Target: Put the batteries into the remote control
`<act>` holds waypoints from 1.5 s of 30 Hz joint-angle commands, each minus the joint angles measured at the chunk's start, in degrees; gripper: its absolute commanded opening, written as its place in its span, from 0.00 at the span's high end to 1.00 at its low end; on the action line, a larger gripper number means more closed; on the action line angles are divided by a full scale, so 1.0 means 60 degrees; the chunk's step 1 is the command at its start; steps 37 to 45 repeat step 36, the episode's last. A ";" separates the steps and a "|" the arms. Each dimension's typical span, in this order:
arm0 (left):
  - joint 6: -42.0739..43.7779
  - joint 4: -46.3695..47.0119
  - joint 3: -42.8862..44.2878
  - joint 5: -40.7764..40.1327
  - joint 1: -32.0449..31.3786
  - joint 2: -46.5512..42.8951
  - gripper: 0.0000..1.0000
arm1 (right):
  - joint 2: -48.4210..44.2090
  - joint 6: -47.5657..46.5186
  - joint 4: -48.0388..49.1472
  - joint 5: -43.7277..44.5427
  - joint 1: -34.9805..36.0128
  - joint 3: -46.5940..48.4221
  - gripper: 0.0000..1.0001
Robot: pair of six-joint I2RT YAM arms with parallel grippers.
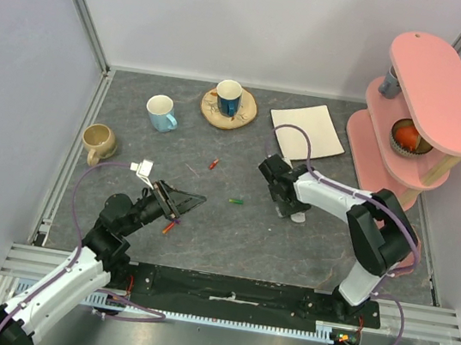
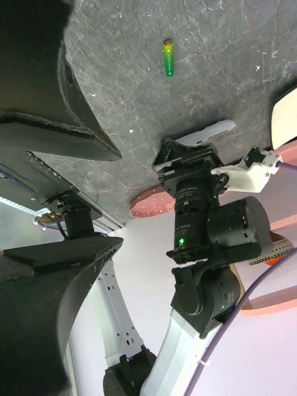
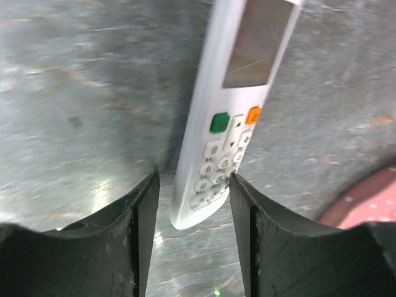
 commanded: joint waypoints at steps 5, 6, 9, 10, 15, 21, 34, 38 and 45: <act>0.0890 -0.0815 0.0273 -0.0204 0.0025 0.0125 0.34 | -0.2136 0.0653 0.0277 -0.1521 0.0274 0.0294 0.28; 0.0949 -0.0961 0.0318 -0.0234 0.0025 0.0241 0.32 | -0.2328 0.0653 0.0218 -0.1522 0.0289 0.0265 0.26; 0.1140 -0.1591 0.0523 -0.0380 0.0025 0.0447 0.29 | -0.3163 0.0755 0.0130 -0.1288 0.0289 -0.0145 0.23; 0.1140 -0.1810 0.0567 -0.0453 0.0025 0.0549 0.29 | -0.3397 0.0814 0.0202 -0.1215 0.0303 -0.0305 0.23; 0.1140 -0.2295 0.0801 -0.0512 0.0025 0.0814 0.25 | -0.6002 0.1122 0.1620 -0.1418 0.0289 -0.2149 0.23; 0.1213 -0.4398 0.1766 -0.2194 0.0025 0.1398 0.07 | -0.9138 0.1663 0.3849 -0.2342 0.0289 -0.4333 0.18; 0.1359 -0.5635 0.3043 -0.3134 0.0025 0.2410 0.04 | -1.1779 0.2762 0.4672 -0.1478 0.0289 -0.5332 0.02; 0.1811 -0.6000 0.3349 -0.3148 0.0025 0.2469 0.02 | -1.1530 0.3010 0.4510 -0.1274 0.0274 -0.5200 0.02; 0.1811 -0.6000 0.3349 -0.3148 0.0025 0.2469 0.02 | -1.1530 0.3010 0.4510 -0.1274 0.0274 -0.5200 0.02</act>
